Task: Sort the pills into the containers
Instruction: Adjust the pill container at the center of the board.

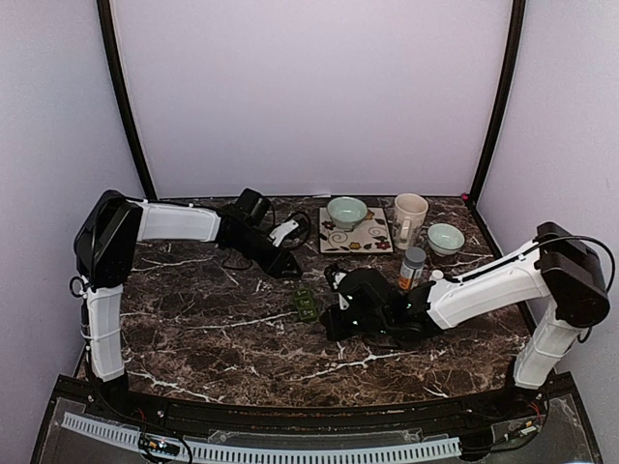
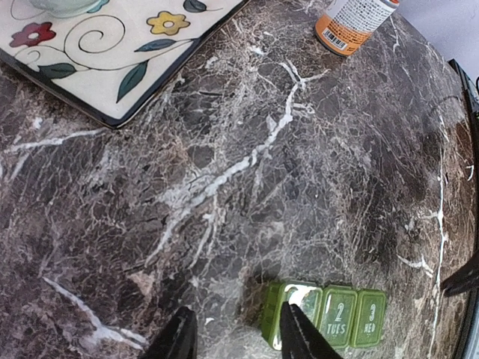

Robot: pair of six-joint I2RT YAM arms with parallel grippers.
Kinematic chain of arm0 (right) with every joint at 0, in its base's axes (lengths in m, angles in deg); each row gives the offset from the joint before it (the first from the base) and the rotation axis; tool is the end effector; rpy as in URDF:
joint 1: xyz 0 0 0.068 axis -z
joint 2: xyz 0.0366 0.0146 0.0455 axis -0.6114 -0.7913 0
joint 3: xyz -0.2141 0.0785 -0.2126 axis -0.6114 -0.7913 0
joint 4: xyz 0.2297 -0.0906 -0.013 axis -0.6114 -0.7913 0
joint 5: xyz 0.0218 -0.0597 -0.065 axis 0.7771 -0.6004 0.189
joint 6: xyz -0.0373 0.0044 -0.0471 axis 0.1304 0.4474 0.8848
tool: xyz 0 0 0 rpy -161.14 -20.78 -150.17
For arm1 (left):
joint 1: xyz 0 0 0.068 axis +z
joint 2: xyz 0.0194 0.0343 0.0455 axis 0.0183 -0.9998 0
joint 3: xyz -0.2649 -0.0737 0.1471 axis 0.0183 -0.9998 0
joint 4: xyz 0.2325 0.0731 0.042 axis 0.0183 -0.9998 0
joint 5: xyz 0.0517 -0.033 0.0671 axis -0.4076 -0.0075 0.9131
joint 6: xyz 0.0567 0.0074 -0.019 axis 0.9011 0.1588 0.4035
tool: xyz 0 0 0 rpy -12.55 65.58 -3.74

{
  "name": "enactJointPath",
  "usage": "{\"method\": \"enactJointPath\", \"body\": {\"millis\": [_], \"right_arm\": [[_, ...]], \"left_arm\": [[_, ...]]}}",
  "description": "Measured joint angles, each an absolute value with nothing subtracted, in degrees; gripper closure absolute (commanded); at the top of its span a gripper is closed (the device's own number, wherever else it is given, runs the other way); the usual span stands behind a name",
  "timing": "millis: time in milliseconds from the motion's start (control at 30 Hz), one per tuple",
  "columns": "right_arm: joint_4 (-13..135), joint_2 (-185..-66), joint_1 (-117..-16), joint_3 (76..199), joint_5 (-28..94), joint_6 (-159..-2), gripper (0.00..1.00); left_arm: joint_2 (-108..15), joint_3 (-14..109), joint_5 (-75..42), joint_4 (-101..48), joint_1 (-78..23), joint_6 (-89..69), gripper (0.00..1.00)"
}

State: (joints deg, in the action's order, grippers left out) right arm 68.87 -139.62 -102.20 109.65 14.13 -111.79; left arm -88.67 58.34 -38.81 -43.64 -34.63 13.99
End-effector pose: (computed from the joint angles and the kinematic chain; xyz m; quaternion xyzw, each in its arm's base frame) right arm 0.1530 0.3001 0.2106 -0.1634 0.8885 0.2703 0.3328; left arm 0.3675 -0.2713 0.2152 0.4344 0.8003 -0.3056 0.2783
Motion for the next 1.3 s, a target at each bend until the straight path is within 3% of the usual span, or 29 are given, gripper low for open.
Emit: {"method": "enactJointPath", "body": {"millis": [467,600,833,1300], "right_arm": [[75.4,-148.8,-102.8,113.6,18.5,-114.8,1.0],[75.6,-150.2,-102.8,114.3,18.8,-114.9,1.0],[75.9,-151.5,-102.8,114.9,18.9,-115.0,1.0],[76.0,-152.3,-102.0,115.0,19.7,-115.6,1.0]], "left_arm": [[-91.1,59.7,-37.4,-45.4,-35.8,15.1,0.7],[-91.5,59.8,-36.8,-45.4,-36.0,15.4,0.8],[-92.2,59.8,-36.0,-45.8,-37.8,16.0,0.87],[-93.4,59.9,-34.6,-46.7,-38.4,16.4,0.92]]}}
